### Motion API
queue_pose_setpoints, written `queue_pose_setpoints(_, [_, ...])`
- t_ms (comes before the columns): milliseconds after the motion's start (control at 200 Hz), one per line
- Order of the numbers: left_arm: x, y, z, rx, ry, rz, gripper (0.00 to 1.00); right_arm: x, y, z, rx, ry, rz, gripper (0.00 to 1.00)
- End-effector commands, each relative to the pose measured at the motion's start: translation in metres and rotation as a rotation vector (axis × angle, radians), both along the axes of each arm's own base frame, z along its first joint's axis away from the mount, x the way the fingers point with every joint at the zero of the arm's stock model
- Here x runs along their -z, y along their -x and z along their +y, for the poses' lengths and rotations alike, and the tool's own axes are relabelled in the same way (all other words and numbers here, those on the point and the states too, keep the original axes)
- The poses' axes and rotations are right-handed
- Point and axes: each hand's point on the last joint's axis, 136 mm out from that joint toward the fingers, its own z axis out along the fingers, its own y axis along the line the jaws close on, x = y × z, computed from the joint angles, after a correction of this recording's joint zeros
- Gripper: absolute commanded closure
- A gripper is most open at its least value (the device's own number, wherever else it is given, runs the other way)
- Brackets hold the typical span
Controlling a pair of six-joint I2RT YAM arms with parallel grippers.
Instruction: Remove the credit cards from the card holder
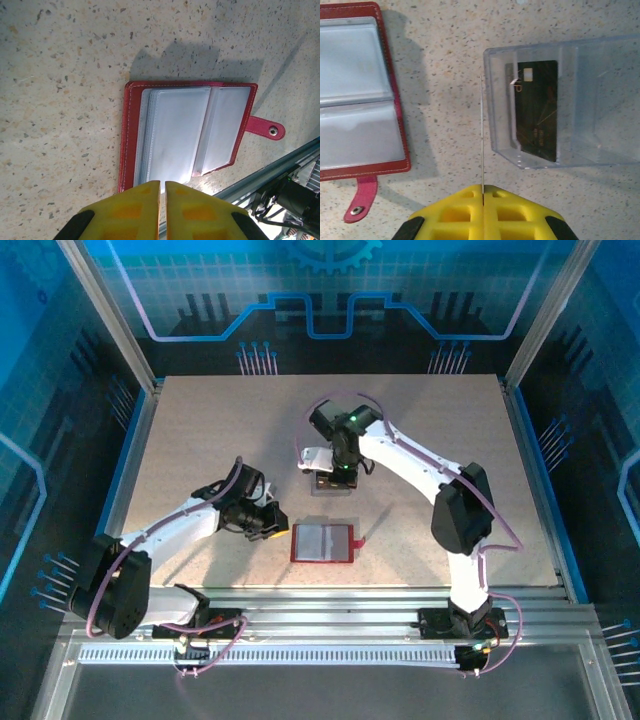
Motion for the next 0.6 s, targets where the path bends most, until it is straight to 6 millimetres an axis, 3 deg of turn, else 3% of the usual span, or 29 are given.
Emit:
queue_pose_setpoints(0, [0.001, 0.006, 0.003, -0.017, 0.006, 0.022, 0.89, 0.003, -0.005, -0.006, -0.035, 0.029, 0.033, 0.98])
queue_pose_setpoints(270, [0.002, 0.004, 0.002, -0.011, 0.007, 0.025, 0.89, 0.009, -0.028, -0.001, -0.041, 0.020, 0.044, 0.98])
queue_pose_setpoints(595, [0.002, 0.007, 0.005, -0.018, 0.010, 0.025, 0.89, 0.023, -0.039, 0.002, -0.043, 0.015, 0.093, 0.98])
